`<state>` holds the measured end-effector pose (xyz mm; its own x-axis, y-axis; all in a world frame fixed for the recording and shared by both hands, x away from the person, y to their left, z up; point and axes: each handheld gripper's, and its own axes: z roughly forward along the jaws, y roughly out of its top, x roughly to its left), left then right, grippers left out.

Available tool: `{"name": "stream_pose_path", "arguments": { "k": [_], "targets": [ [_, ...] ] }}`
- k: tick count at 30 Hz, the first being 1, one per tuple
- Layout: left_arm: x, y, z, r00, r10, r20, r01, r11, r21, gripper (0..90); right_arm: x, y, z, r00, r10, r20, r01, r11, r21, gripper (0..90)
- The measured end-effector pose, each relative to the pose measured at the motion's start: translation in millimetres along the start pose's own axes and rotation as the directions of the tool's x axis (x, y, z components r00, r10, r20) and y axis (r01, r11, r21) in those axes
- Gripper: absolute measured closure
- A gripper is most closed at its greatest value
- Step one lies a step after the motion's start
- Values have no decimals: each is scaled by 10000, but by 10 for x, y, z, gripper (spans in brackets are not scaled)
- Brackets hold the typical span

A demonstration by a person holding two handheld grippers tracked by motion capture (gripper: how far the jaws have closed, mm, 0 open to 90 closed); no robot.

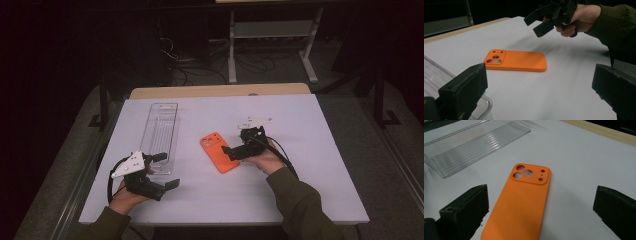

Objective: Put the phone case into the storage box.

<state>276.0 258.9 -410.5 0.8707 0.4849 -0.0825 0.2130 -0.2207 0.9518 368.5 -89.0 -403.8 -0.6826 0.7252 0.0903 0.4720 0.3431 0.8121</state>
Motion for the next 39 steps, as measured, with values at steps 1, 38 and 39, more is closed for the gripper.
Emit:
{"name": "stream_pose_path", "arguments": {
  "k": [1, 38, 39],
  "targets": [
    [-1, 1, 0, 10000, -21, 3, 21, 10000, -13, 0, 4, 4, 6, 10000, -9, 6, 9, 10000, -19, 0],
    [-5, 11, -14, 10000, -16, 2, 16, 10000, 4, 0, 221, 174, 265, 9996, 169, 214, -161, 9993, -351, 0],
    [-6, 12, -15, 10000, -21, 5, 21, 10000, -1, 0, 227, 175, 268, 9995, 208, 220, -201, 9993, -323, 0]
  ]
}}
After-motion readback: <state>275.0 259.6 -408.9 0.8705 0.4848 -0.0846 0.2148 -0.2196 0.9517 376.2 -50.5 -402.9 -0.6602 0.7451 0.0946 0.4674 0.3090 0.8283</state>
